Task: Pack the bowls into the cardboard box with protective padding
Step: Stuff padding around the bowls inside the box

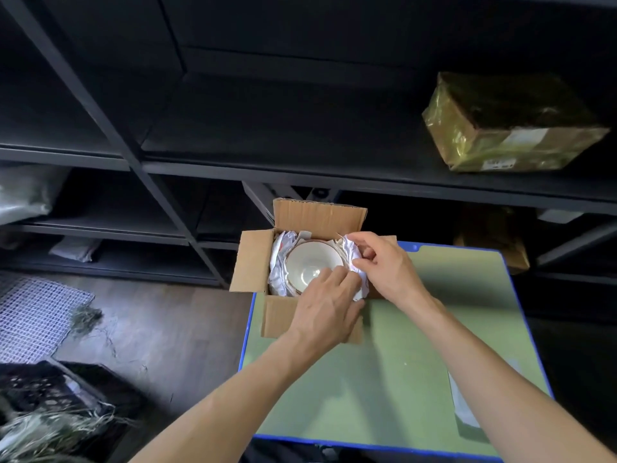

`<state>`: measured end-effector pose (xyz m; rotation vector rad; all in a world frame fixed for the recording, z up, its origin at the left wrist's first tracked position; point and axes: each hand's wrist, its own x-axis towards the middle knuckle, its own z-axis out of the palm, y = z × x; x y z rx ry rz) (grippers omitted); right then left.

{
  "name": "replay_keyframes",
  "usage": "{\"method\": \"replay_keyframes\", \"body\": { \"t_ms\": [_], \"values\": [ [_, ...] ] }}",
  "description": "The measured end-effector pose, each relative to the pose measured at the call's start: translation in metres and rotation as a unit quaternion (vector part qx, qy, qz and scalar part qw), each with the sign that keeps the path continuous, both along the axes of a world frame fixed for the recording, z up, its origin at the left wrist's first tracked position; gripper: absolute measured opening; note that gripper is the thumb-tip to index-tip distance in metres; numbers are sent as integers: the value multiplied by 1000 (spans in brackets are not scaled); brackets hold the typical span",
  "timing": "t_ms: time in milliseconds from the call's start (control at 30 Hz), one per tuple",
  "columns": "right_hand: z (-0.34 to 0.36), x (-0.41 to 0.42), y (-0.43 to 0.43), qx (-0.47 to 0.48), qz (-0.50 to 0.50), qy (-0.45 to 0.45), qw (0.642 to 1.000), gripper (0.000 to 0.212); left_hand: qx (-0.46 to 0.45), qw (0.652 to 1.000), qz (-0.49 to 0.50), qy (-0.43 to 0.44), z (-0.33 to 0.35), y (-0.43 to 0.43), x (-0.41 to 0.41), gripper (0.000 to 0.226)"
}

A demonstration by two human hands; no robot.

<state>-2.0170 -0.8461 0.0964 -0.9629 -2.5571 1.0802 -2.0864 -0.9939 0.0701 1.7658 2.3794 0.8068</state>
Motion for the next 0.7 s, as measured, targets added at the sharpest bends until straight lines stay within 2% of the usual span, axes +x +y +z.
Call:
{"method": "replay_keyframes", "body": {
  "t_ms": [167,300,367,500,700],
  "values": [
    [-3,-5,4,-29,-18,19,999,45,-17,1000,12,-23,-3,6,-11,6],
    [-10,-4,3,76,7,-2,997,31,-27,999,0,-30,-5,10,-15,13],
    [-13,-2,3,128,35,-7,991,29,-25,999,-22,-15,-5,10,-18,4],
    [-12,2,2,194,96,-43,975,31,-45,997,-56,23,-10,2,-23,33],
    [-17,-1,1,295,114,-91,944,37,-71,993,-76,48,-15,3,-23,43]
  ]
}}
